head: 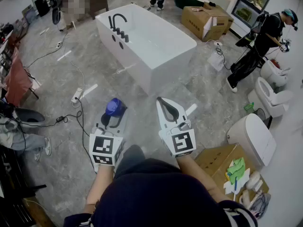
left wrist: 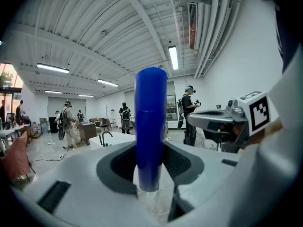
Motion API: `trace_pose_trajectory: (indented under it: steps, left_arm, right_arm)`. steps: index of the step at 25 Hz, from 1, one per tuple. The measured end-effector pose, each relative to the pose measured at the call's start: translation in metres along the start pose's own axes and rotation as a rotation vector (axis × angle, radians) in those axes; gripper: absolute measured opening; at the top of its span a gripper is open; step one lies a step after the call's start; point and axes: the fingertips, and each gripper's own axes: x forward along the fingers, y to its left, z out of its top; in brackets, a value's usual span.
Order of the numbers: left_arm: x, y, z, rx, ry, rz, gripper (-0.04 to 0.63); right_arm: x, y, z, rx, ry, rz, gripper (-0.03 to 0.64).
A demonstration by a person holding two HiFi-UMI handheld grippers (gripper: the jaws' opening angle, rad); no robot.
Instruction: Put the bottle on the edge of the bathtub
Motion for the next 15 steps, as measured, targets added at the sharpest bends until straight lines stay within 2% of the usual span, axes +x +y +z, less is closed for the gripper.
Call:
trace_pose_trajectory:
  steps: [8,11,15]
  left_arm:
    - [0.056,0.025,-0.003,-0.024,-0.008,-0.024,0.156]
    - [0.092,0.048,-0.006,-0.045,-0.006,-0.02,0.156]
    - [0.146,0.084,-0.001,-0.025,-0.01,-0.026,0.156]
  right_arm:
    - [0.042,-0.037,-0.026,0.01,0.049,-0.033,0.017]
    - [0.075,-0.054,-0.039,0.011,0.055,-0.03,0.017]
    - [0.137,-0.081,-0.05,0.002,0.065,-0.025,0.017]
